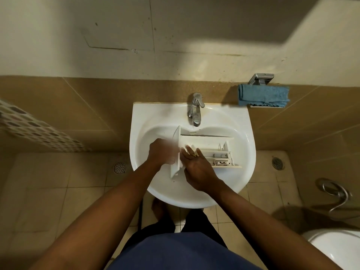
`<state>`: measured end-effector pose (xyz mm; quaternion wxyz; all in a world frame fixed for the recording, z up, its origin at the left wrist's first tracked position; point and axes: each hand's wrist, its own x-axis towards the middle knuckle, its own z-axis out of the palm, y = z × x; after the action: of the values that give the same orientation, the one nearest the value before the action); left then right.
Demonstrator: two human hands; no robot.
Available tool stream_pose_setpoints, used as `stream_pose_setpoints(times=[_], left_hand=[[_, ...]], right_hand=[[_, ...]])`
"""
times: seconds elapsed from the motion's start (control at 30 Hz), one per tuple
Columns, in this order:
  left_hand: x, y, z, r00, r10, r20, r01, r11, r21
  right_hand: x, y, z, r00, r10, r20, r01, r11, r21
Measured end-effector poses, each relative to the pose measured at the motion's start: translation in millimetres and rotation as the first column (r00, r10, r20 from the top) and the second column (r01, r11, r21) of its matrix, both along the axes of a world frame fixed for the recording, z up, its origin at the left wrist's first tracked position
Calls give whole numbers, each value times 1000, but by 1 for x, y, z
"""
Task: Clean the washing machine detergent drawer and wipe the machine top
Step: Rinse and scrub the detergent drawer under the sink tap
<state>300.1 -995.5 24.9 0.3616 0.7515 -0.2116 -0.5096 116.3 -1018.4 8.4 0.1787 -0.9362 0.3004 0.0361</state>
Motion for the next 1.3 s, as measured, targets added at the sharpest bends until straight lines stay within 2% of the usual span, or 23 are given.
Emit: stream_pose_setpoints(times=[0.13,0.23,0.4,0.5,0.67,0.83,0.93,1.1,1.3], left_hand=[[1,1,-1,1000,0,-10,0,1000,-14],[2,1,0,1000,0,-19,0,1000,-14],[1,0,-1,1000,3,-31,-3,1000,-16],[-1,1,-3,1000,15,-25,-15,1000,-17],[-1,1,-4,999,22,-25,-22,1000,-5],[-1,0,-2,1000,15,-24,-15,1000,-2],[-3,1,-2,1000,21,-1,-21,1000,-11],[-3,2,-2,1000,27,-8,-27,999,-17],[-4,1,-1,1000,15,-8,-15,1000,-7]], right_hand=[[-15,24,11,999,25,-30,-27,997,-75],[-11,20,12,994,14,-111,-25,995,-99],[7,12,8,977,-100,-186,99,995,-17],[2,30,12,979,-126,-159,128,992,1],[-18,39,15,986,-39,-164,30,998,-58],[5,14,8,977,-145,-156,145,989,-14],[4,30,7,970,-185,-159,187,982,-2],[-25,68,14,982,-123,-141,124,992,-1],[-29,41,28,995,-17,-103,1,989,-151]])
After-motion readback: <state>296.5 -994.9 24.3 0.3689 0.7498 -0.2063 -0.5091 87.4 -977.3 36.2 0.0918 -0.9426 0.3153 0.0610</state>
